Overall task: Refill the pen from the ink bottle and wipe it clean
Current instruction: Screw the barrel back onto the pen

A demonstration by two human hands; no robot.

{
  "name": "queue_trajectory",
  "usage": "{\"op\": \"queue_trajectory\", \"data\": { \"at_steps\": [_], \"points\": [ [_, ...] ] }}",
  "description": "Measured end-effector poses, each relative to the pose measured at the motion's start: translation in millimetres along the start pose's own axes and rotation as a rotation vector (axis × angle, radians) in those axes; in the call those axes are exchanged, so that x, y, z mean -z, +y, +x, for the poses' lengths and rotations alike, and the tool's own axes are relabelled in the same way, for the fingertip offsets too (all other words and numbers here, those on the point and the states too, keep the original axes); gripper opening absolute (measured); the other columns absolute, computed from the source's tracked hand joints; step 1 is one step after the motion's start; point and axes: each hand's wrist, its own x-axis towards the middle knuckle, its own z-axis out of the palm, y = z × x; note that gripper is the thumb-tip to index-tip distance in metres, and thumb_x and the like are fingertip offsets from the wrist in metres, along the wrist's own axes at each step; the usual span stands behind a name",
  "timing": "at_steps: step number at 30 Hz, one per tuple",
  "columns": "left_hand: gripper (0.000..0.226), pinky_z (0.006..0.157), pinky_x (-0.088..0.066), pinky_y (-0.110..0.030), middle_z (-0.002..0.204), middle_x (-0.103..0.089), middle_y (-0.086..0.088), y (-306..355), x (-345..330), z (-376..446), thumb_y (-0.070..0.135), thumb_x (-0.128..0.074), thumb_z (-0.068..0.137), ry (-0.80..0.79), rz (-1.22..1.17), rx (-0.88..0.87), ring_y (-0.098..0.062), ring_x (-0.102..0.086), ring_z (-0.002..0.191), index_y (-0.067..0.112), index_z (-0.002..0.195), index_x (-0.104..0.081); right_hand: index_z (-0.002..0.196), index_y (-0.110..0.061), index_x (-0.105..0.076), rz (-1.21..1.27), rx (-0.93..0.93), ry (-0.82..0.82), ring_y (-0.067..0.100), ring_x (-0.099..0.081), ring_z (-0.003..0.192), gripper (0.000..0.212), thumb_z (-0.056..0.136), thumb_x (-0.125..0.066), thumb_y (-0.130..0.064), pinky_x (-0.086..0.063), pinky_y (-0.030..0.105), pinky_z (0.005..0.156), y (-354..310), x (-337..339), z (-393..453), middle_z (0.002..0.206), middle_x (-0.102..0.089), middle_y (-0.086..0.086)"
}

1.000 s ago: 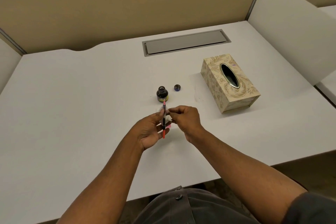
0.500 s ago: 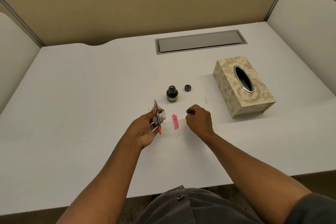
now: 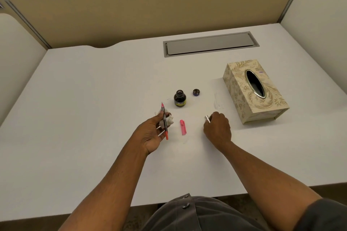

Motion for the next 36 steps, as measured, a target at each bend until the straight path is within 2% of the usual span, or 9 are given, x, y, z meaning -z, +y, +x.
{"op": "queue_trajectory", "data": {
  "at_steps": [3,6,10,13,17,23,27,30,36],
  "points": [
    [0.02,0.074,-0.043,-0.029,0.101,-0.07,-0.003,0,-2,2,0.034,-0.063,0.09,-0.013,-0.003,-0.007,-0.015,-0.065,0.093,0.017,0.097,-0.069,0.094,-0.007,-0.062,0.123,-0.016,-0.067,0.024,-0.059,0.085,0.015,0.09,-0.056,-0.021,-0.038,0.029,0.068,-7,8,0,0.092,-0.064,0.008],
    [0.018,0.074,-0.043,-0.028,0.094,-0.071,0.0,2,-4,4,0.034,-0.062,0.091,-0.021,-0.034,-0.032,-0.013,-0.066,0.09,0.018,0.095,-0.068,0.095,-0.016,-0.067,0.362,0.062,-0.238,0.012,-0.058,0.08,0.012,0.088,-0.063,-0.025,-0.043,0.025,0.068,-29,18,-14,0.085,-0.063,-0.006],
    [0.014,0.076,-0.044,-0.028,0.087,-0.072,0.002,5,-8,8,0.032,-0.063,0.091,0.005,-0.067,-0.082,-0.01,-0.067,0.087,0.019,0.09,-0.068,0.085,-0.021,-0.068,0.721,0.048,-0.519,0.012,-0.059,0.072,0.002,0.087,-0.068,-0.022,-0.051,0.03,0.064,-57,20,-43,0.082,-0.066,-0.002],
    [0.011,0.082,-0.045,-0.029,0.085,-0.071,0.004,8,-9,13,0.029,-0.062,0.091,0.049,-0.119,-0.135,-0.012,-0.067,0.09,0.02,0.087,-0.067,0.088,-0.018,-0.069,0.735,0.057,-0.614,0.012,-0.057,0.07,0.003,0.087,-0.066,-0.02,-0.049,0.027,0.061,-62,18,-53,0.081,-0.065,-0.001],
    [0.012,0.093,-0.04,-0.031,0.081,-0.072,0.005,11,-9,17,0.029,-0.061,0.092,0.1,-0.167,-0.198,-0.013,-0.065,0.096,0.02,0.086,-0.067,0.083,-0.023,-0.069,0.639,0.102,-0.64,0.012,-0.058,0.077,0.003,0.085,-0.066,-0.023,-0.051,0.032,0.071,-61,17,-56,0.08,-0.064,-0.006],
    [0.012,0.097,-0.037,-0.033,0.084,-0.072,0.005,6,-5,17,0.033,-0.062,0.091,0.089,-0.133,-0.215,-0.012,-0.062,0.107,0.024,0.084,-0.067,0.084,-0.024,-0.068,0.623,0.105,-0.6,0.015,-0.061,0.087,0.003,0.086,-0.066,-0.026,-0.053,0.032,0.072,-68,19,-58,0.092,-0.066,-0.002],
    [0.012,0.101,-0.036,-0.036,0.093,-0.071,0.003,0,-4,16,0.031,-0.061,0.091,0.087,-0.118,-0.219,-0.012,-0.065,0.1,0.022,0.088,-0.068,0.089,-0.017,-0.07,0.676,0.055,-0.557,0.014,-0.06,0.076,0.01,0.085,-0.066,-0.025,-0.051,0.031,0.069,-70,19,-60,0.084,-0.068,0.0],
    [0.011,0.099,-0.038,-0.037,0.082,-0.074,0.002,-8,-5,13,0.028,-0.062,0.091,0.09,-0.079,-0.208,-0.015,-0.064,0.104,0.02,0.088,-0.069,0.09,-0.014,-0.069,0.711,0.032,-0.548,0.013,-0.058,0.065,0.012,0.086,-0.064,-0.024,-0.05,0.032,0.067,-73,21,-61,0.073,-0.068,0.004],
    [0.009,0.087,-0.046,-0.032,0.093,-0.074,-0.001,-17,-8,8,0.02,-0.072,0.082,0.143,-0.074,-0.175,-0.017,-0.064,0.101,0.017,0.09,-0.073,0.096,-0.011,-0.067,0.827,-0.061,-0.563,0.016,-0.063,0.071,0.016,0.088,-0.064,-0.025,-0.059,0.032,0.067,-78,22,-60,0.079,-0.067,0.005]
  ]
}}
